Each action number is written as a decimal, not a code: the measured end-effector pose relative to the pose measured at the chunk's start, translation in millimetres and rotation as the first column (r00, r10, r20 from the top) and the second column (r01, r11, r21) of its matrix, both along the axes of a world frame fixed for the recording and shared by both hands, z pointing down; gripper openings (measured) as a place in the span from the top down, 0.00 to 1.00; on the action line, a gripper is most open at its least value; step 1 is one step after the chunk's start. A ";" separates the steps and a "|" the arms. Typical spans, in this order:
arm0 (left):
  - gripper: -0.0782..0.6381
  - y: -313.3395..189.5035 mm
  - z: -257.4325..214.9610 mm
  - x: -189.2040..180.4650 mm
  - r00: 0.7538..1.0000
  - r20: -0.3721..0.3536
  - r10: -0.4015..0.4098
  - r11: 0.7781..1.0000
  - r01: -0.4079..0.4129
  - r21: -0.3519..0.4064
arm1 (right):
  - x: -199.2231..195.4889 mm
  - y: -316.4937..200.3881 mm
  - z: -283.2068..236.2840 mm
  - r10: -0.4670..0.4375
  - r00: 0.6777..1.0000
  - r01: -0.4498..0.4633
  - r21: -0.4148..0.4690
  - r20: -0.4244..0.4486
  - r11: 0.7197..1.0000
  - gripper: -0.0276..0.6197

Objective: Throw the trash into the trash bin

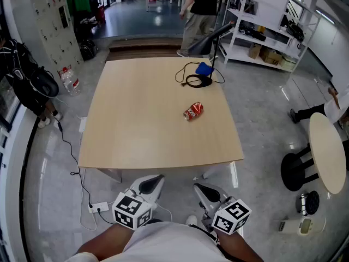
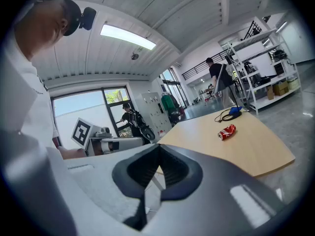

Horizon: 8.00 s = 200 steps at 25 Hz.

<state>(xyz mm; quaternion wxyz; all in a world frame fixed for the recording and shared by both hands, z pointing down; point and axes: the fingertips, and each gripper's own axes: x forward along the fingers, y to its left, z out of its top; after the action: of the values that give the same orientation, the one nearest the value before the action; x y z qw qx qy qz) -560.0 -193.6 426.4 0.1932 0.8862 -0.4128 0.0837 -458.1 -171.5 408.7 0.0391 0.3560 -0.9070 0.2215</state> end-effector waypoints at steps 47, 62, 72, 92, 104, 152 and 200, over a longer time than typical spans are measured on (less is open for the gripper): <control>0.88 -10.6 -0.3 -76.5 1.000 -0.005 -0.029 0.999 0.029 0.027 | -79.2 -21.9 -5.1 -0.042 0.998 0.043 -0.014 0.044 0.999 0.95; 0.88 -21.6 6.3 -119.3 0.999 -0.018 0.037 0.999 -0.037 0.008 | -122.1 -23.0 -9.4 0.013 1.000 -0.013 -0.016 0.003 1.000 0.95; 0.88 -51.3 6.4 -97.2 0.998 -0.007 0.056 0.998 -0.056 0.017 | -90.4 -55.5 -8.0 0.056 0.998 -0.056 -0.013 -0.007 0.998 0.95; 0.88 -168.6 21.4 -51.1 0.997 0.078 0.007 1.000 -0.007 -0.004 | -12.7 -203.5 15.8 0.106 0.994 -0.103 -0.089 0.022 0.991 0.95; 0.88 -216.5 42.9 -17.1 0.991 0.126 0.035 0.997 -0.026 -0.078 | 33.5 -262.8 51.9 0.059 0.998 -0.064 -0.171 -0.031 0.983 0.95; 0.88 -272.2 156.9 33.1 0.971 0.237 0.027 0.953 0.046 -0.299 | 61.7 -437.6 253.3 0.359 0.922 -0.374 -0.564 -0.143 0.736 0.51; 0.88 -198.2 32.8 -60.8 0.992 0.022 -0.122 0.990 0.123 -0.071 | -44.1 -280.7 18.1 0.051 0.983 -0.022 -0.161 0.178 0.987 0.85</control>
<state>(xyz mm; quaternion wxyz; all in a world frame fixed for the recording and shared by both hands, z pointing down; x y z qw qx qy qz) -620.8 -391.8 459.1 0.2265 0.8509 -0.4646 0.0942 -502.2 -452.2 426.8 -0.0196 0.3468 -0.8795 0.3253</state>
